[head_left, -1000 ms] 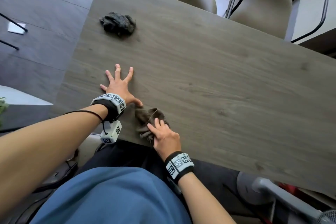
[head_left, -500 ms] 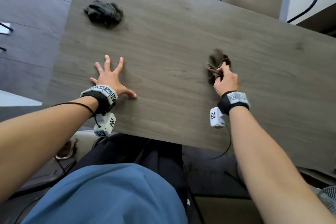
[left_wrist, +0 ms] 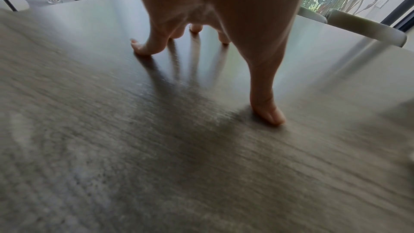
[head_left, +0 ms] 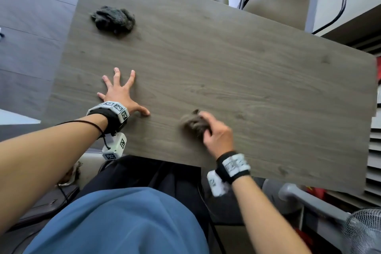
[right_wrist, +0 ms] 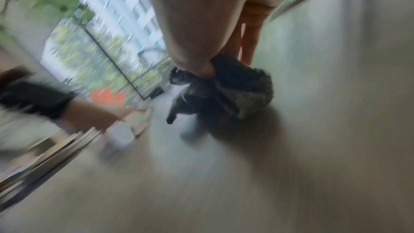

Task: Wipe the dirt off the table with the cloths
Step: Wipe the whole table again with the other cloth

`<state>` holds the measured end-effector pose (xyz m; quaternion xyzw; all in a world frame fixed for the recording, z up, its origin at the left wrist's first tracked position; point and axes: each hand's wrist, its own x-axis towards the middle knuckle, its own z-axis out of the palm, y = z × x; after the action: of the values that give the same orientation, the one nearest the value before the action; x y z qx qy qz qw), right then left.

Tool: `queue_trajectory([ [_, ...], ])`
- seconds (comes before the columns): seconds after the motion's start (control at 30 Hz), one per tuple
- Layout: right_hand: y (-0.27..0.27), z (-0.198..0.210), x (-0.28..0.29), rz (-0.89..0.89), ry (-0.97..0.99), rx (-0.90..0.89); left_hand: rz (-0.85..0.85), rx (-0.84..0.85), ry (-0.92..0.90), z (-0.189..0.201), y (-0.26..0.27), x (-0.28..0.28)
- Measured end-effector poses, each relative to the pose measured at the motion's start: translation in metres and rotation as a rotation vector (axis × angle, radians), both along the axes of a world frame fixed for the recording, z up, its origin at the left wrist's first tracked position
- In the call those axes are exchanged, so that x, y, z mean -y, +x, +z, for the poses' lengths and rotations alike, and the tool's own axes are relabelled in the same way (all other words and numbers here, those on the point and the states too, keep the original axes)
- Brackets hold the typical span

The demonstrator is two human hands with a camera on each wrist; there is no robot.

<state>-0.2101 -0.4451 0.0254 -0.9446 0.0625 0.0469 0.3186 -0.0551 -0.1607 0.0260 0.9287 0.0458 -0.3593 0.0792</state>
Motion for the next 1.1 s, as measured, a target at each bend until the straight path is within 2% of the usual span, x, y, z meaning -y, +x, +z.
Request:
queue_trajectory([
  [0.07,0.042,0.005,0.053,-0.188,-0.074,0.042,-0.001,-0.004,0.0,0.001,0.0,0.0],
  [0.13,0.077,0.004,0.106,-0.291,-0.152,0.052,-0.001,-0.002,0.0,0.002,-0.001,0.0],
  [0.2,0.094,-0.01,0.15,-0.33,-0.206,-0.025,0.0,0.005,-0.003,0.003,-0.002,0.001],
  [0.27,0.091,-0.025,0.166,-0.348,-0.221,-0.16,-0.002,0.013,0.001,0.003,-0.003,0.001],
  [0.4,0.058,-0.034,0.113,-0.359,-0.256,-0.232,-0.003,0.016,0.001,0.002,-0.004,0.0],
  [0.5,0.009,-0.034,0.043,-0.168,-0.236,-0.139,0.0,0.022,-0.014,0.0,-0.004,-0.001],
  [0.6,-0.045,-0.038,-0.015,0.022,-0.2,-0.169,0.004,0.024,-0.017,0.001,-0.005,-0.001],
  [0.67,-0.062,-0.033,-0.039,0.157,-0.126,-0.173,0.002,0.019,-0.011,0.002,-0.004,0.0],
  [0.73,-0.06,-0.025,-0.039,0.201,0.009,-0.163,-0.002,0.012,-0.011,0.003,-0.004,0.0],
  [0.83,-0.021,-0.009,0.003,-0.034,0.133,-0.103,0.001,0.015,-0.015,0.0,-0.004,-0.002],
  [0.93,0.038,0.0,0.079,-0.411,0.008,0.061,0.0,0.021,-0.004,0.0,-0.004,-0.002],
  [0.97,0.055,0.002,0.103,-0.503,-0.056,0.055,0.001,0.023,-0.001,-0.001,-0.005,-0.002],
  [1.03,0.076,0.0,0.138,-0.614,-0.144,-0.07,0.005,0.024,-0.002,-0.001,-0.005,-0.002],
  [1.1,0.081,-0.004,0.145,-0.673,-0.167,-0.212,0.012,0.029,0.004,-0.002,-0.005,0.0],
])
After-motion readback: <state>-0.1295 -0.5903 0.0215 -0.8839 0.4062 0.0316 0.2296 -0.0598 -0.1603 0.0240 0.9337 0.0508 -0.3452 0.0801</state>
